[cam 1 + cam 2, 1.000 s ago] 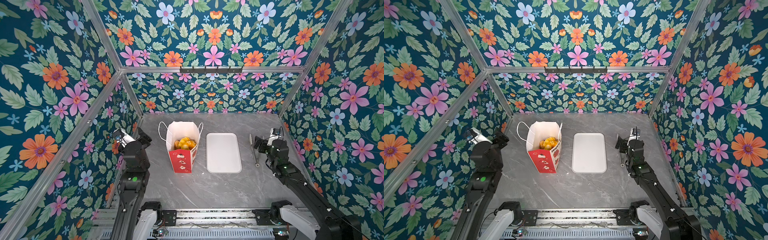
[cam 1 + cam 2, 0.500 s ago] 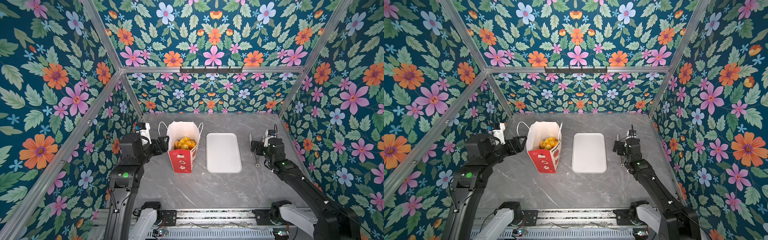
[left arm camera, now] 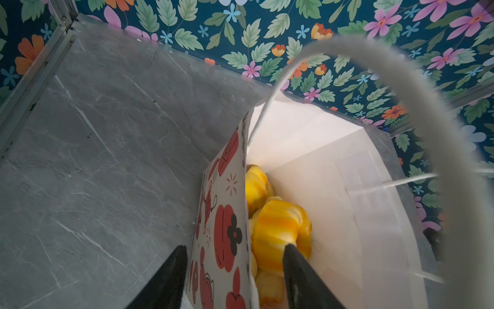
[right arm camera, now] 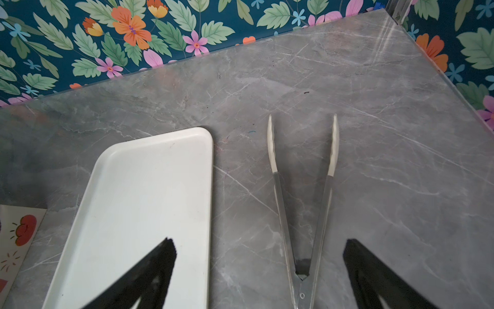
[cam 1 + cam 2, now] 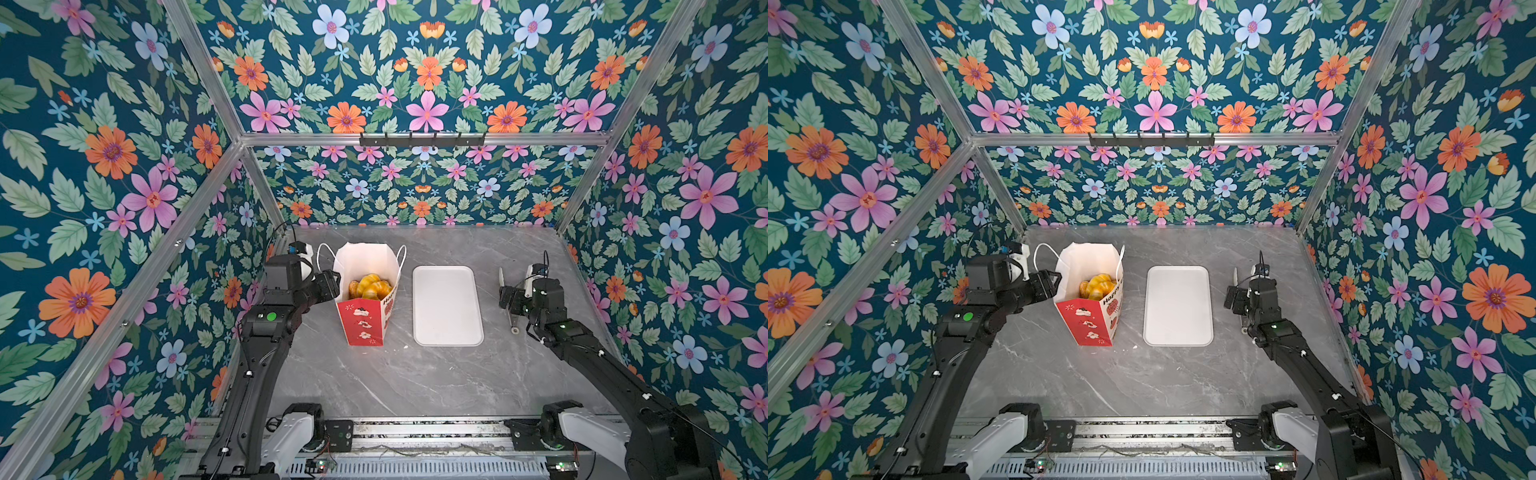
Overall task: Take the fake bread out of the paper bag
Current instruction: 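Reach the left gripper to the bag rim while the right moves over the tongs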
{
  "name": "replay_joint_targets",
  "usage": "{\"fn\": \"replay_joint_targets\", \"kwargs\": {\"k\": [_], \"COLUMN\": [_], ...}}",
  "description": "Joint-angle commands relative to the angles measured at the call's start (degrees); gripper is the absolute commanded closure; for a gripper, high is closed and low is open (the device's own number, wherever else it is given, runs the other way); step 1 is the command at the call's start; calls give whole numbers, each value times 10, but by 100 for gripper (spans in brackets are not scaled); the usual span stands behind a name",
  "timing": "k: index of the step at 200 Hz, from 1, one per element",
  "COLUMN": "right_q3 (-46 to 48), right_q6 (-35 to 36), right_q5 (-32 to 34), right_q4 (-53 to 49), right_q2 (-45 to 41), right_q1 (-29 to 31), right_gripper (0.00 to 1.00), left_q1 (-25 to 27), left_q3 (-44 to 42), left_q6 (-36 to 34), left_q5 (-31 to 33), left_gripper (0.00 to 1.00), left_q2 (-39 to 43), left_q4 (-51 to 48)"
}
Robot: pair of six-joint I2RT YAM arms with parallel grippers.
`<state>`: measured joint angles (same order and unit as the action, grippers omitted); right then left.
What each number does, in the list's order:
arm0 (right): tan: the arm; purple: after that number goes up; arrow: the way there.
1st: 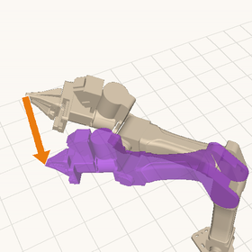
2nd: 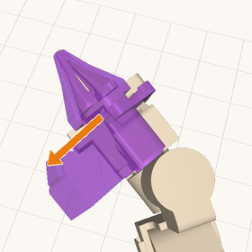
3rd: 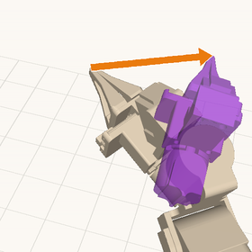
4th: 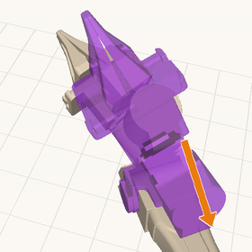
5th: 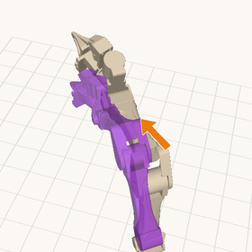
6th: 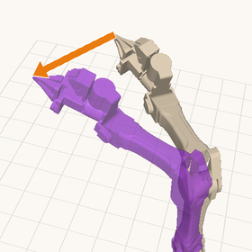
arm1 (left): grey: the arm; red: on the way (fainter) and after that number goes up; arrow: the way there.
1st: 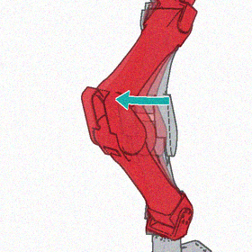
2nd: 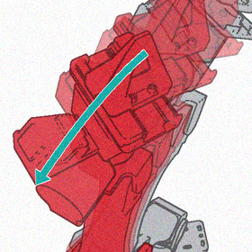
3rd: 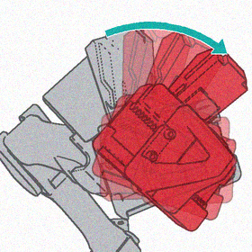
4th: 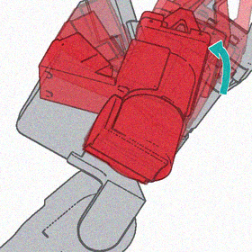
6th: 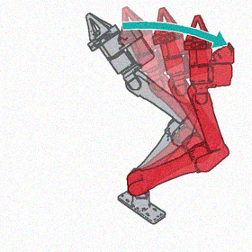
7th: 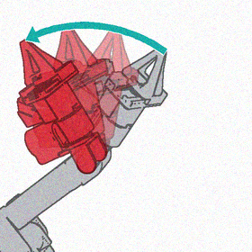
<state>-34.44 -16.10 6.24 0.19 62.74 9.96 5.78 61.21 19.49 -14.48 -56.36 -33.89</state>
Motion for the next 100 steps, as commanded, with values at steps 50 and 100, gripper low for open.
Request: {"fn": "replay_joint_targets", "kwargs": {"k": [50,100], "right_q3": [2,3], "right_q6": [-8,-10], "right_q5": [14,20], "right_q4": [1,2], "right_q2": [24,30], "right_q1": [0,0], "right_gripper": [1,1], "left_q1": [18,27], "left_q3": [-20,-21], "left_q6": [1,14], "left_q5": [36,42], "left_gripper": [52,73], "left_q2": [-18,-18], "left_q4": [41,64]}}
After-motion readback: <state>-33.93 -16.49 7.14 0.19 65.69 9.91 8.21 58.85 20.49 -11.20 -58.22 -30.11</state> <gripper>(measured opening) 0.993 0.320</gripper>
